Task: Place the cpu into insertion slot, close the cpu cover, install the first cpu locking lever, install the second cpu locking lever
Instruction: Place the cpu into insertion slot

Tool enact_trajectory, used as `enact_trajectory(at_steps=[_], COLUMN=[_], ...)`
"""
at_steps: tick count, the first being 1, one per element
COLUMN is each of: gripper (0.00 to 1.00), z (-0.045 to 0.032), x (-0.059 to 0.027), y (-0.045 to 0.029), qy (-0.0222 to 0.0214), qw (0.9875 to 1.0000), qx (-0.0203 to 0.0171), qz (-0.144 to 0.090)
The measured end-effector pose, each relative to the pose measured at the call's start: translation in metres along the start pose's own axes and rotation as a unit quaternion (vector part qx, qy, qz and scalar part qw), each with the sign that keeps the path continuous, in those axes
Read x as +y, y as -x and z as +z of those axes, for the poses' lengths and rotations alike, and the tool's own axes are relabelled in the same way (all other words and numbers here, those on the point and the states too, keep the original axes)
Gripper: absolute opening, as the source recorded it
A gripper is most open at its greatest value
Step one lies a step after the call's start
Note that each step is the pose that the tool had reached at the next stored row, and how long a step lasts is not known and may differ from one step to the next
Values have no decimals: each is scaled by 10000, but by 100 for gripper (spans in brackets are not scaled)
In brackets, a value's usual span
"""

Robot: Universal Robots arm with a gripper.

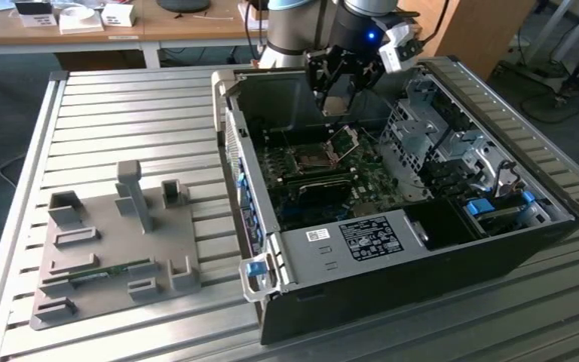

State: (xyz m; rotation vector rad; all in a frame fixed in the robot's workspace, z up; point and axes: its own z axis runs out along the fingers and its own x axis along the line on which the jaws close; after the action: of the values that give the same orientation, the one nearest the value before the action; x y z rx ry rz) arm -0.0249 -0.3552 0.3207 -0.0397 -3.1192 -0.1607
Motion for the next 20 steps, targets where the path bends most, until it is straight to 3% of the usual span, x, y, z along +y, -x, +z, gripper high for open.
enact_trajectory(at_steps=[20], gripper=[54], z=[40], x=[-4], y=[-1], qy=[0], qw=[10000], qx=[0], qz=[0])
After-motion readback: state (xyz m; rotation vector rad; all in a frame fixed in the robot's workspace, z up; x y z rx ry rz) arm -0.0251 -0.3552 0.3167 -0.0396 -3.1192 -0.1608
